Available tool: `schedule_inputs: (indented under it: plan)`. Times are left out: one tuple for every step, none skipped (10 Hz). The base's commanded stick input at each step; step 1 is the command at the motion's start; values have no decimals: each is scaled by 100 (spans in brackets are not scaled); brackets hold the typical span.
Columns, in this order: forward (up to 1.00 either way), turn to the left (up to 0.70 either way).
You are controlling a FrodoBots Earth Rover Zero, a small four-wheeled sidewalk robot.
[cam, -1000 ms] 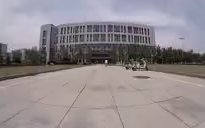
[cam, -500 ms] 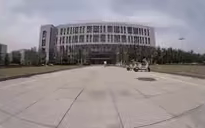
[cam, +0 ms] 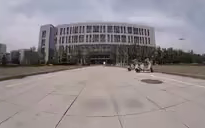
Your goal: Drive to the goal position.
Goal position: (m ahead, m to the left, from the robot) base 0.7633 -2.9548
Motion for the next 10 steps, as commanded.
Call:
schedule_inputs:
  plan:
    - [100,0]
    - [100,0]
    - [100,0]
    - [100,0]
    - [100,0]
    - [100,0]
    - [100,0]
    - [100,0]
    - [100,0]
    - [100,0]
